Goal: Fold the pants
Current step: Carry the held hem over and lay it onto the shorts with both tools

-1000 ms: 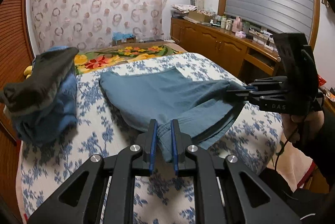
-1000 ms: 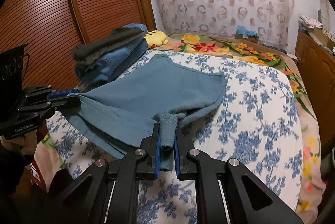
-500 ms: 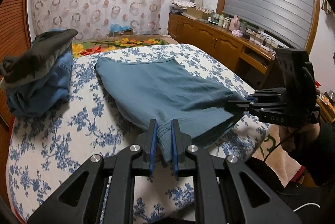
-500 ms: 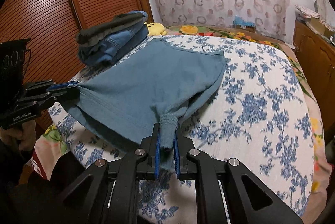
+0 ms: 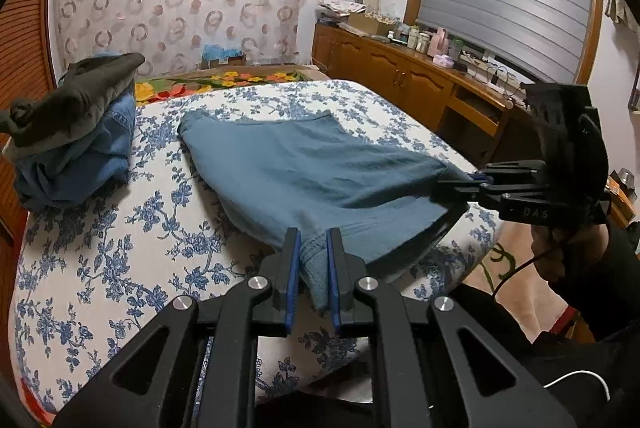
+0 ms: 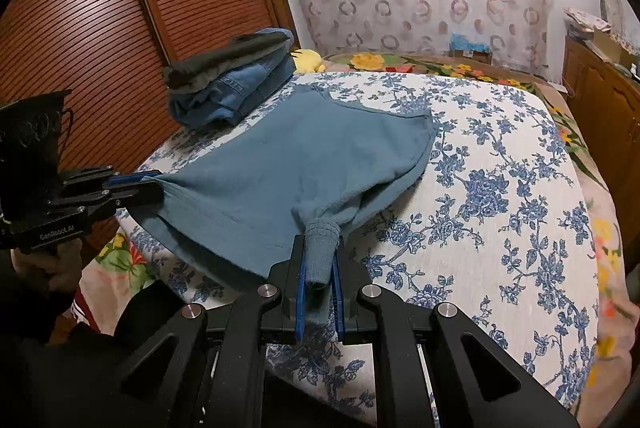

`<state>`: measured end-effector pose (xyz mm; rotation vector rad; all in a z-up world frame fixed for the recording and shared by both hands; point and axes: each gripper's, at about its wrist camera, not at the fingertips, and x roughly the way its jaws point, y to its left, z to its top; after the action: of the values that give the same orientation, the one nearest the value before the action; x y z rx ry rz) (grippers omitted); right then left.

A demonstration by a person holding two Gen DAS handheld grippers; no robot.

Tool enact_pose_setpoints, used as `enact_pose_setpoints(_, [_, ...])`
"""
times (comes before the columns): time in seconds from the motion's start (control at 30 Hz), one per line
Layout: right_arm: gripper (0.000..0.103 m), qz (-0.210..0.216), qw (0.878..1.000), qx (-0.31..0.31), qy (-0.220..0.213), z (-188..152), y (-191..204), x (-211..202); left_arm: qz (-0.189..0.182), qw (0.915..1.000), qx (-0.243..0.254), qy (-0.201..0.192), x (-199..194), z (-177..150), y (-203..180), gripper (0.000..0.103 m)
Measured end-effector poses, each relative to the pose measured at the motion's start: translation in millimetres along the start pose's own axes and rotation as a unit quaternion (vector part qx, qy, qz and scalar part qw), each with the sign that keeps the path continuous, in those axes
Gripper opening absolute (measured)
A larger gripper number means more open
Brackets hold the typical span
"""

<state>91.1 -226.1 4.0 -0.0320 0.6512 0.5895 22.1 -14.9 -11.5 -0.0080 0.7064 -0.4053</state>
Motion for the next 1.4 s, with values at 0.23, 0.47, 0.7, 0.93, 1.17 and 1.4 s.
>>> enact_pose_setpoints(0.23, [0.010, 0.001, 1.000, -0.001, -0.018, 1.8, 3.6, -17.3, -0.010, 0.9998, 0.007, -0.018, -16.4, 9.5, -7.2, 0.013])
enact_pose_setpoints(0.47, [0.010, -0.002, 0.999, -0.008, -0.037, 2.8, 7.7, -37.8, -0.016, 0.9992, 0.017, -0.032, -28.2, 14.1, -17.3, 0.013])
enact_pose_setpoints(0.7, [0.010, -0.007, 0.999, -0.014, -0.038, 7.8, 4.0, -28.6, -0.011, 0.9994, 0.012, -0.031, -15.9, 15.7, -12.7, 0.013])
enact_pose_setpoints(0.93, [0.010, -0.025, 0.999, 0.000, -0.044, 30.8, -9.0, 5.0, 0.002, 0.9994, -0.004, -0.033, 8.6, 29.2, 6.3, 0.013])
enact_pose_setpoints(1.17, [0.010, -0.042, 0.998, 0.001, -0.050, 48.8, -15.2, 34.9, 0.014, 0.9984, -0.012, -0.053, 27.5, 51.2, 25.2, 0.013])
enact_pose_setpoints(1.4, [0.010, -0.048, 0.998, 0.014, -0.036, 56.2, -29.4, 69.2, 0.030, 0.9985, -0.027, -0.036, 57.6, 49.8, 42.2, 0.013])
